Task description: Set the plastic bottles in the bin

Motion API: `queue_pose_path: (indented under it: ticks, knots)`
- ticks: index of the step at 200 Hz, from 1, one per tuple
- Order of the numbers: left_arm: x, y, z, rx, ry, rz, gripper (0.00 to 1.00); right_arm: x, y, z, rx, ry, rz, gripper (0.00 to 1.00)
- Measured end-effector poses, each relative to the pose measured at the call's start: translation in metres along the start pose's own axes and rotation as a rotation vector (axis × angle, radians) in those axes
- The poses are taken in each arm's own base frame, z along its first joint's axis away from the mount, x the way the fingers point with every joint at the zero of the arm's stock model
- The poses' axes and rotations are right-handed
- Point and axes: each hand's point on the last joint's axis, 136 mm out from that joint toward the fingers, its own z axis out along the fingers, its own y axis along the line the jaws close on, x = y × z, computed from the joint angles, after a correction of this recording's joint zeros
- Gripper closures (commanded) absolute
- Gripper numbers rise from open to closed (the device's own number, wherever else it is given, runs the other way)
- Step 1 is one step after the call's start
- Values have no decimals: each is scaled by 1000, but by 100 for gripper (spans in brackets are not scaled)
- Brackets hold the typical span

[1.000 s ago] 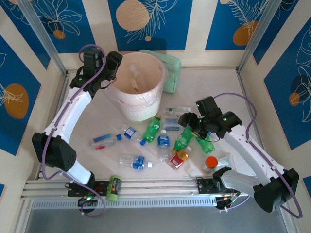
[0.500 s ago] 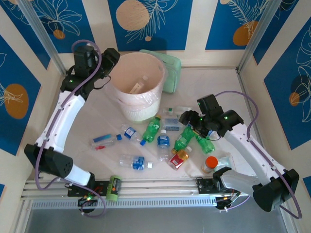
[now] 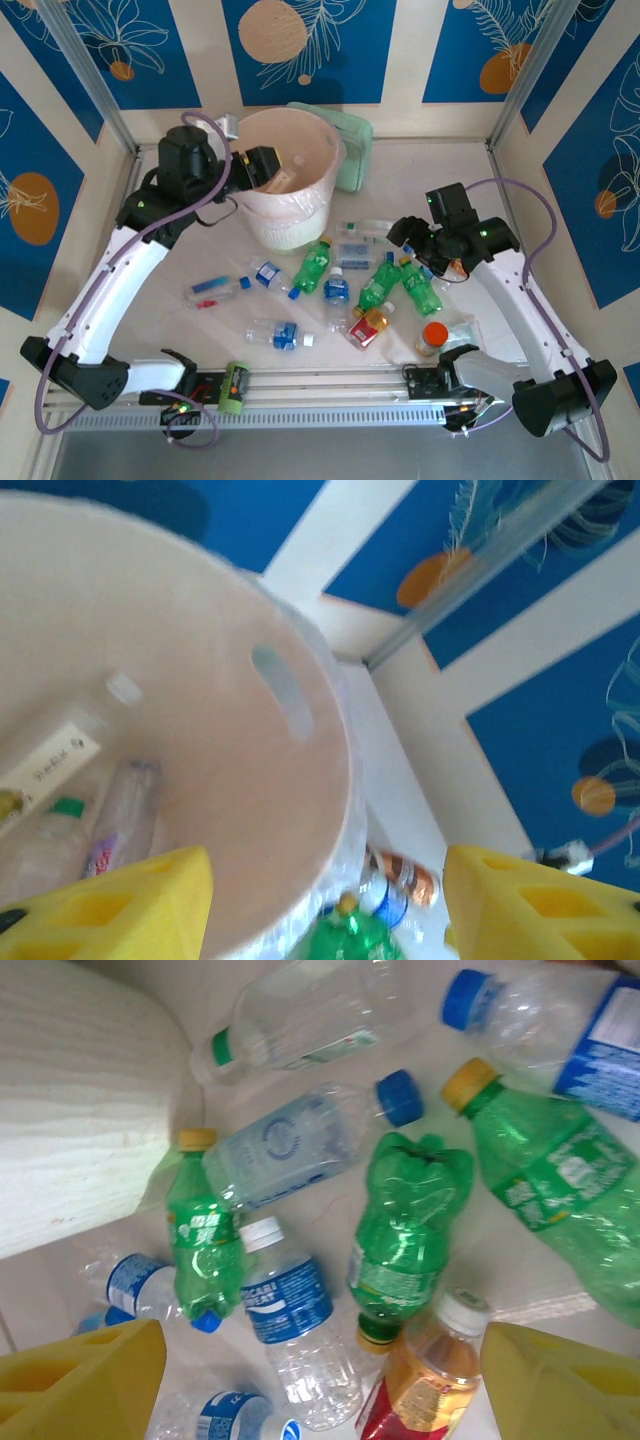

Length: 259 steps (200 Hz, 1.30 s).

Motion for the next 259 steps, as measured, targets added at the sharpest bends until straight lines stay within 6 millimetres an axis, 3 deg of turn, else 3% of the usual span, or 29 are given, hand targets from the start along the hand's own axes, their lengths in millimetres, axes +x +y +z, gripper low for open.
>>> queue_pose_path:
  ticks: [32,67,107,141,167,194,259]
  knots:
    - [43,10,8,-2,110,-2,38,-7,-23,-3,53,-7,57,16]
    - [74,11,16,9,190,0,38,-10,-50,-5,126,-8,122,13]
    - [91,5,20,33,236,7,36,-21,-93,-15,236,-64,266,10]
    - [104,13,23,18,264,-1,36,-14,-136,-11,284,-68,444,9]
    - [108,16,21,16,266,-6,35,-10,-158,-6,285,-58,570,9]
    - [112,19,18,18,259,-8,35,-10,-167,-2,269,-56,627,9]
    - [135,42,25,-35,281,-41,34,-26,-160,16,212,-17,631,10]
